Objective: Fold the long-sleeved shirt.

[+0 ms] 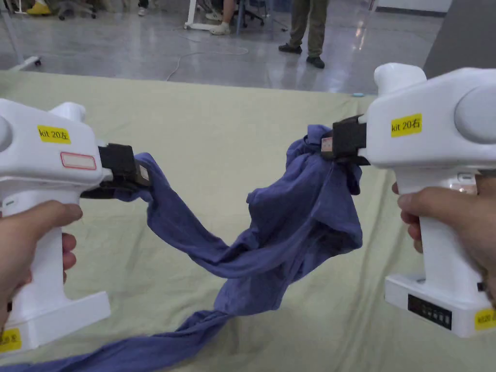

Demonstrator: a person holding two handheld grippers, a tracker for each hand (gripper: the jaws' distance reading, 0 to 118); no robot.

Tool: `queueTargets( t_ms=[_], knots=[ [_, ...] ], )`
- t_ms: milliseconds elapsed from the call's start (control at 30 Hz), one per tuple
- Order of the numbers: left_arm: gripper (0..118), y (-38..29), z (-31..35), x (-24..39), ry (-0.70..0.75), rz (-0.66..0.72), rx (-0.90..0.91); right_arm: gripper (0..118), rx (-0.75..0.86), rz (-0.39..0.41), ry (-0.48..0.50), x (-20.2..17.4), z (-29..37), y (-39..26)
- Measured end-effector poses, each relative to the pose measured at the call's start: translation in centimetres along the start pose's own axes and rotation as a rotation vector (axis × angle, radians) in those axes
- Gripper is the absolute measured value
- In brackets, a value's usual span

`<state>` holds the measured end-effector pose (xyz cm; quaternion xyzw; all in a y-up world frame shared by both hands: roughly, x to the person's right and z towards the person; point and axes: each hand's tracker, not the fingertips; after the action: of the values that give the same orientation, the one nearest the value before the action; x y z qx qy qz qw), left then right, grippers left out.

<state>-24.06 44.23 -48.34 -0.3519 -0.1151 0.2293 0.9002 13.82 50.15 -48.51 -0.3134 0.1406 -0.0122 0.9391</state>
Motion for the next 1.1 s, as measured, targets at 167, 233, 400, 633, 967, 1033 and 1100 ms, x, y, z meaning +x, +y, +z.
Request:
queueTargets(
  t_ms=[167,233,400,633,967,1033,1100],
  knots=[
    [8,8.8,2.6,-0.4,0.024,0.04,0.088,11,0.014,0.017,-0.046,-0.3,-1.0,8.7],
    [8,12.2,3.5,-0.7,0.082,0.043,0.137,10,0.019,0.025,-0.082,-0.2,-1.7,11.8],
    [8,21.7,5.1,-3.3,0.118,0.115,0.232,9,0.049,0.043,-0.125,-0.1,-3.4,18.9],
    [8,25.0,6.3,-3.8,0.241,0.129,0.305,8,0.066,-0.015,-0.173,-0.1,-5.3,21.8],
    [8,13.9,-3.4,-9.4,0.392,0.067,0.016,8,-0.154,0.001,-0.196,1.4,-17.2,7.7],
    [8,9.5,-5.5,-11.5,0.367,0.113,-0.089,8,-0.202,-0.025,-0.191,2.5,-20.2,2.6],
    [8,4.7,-7.2,-13.5,0.337,0.154,-0.177,8,-0.275,-0.059,-0.203,3.5,-22.4,-3.0]
  ],
)
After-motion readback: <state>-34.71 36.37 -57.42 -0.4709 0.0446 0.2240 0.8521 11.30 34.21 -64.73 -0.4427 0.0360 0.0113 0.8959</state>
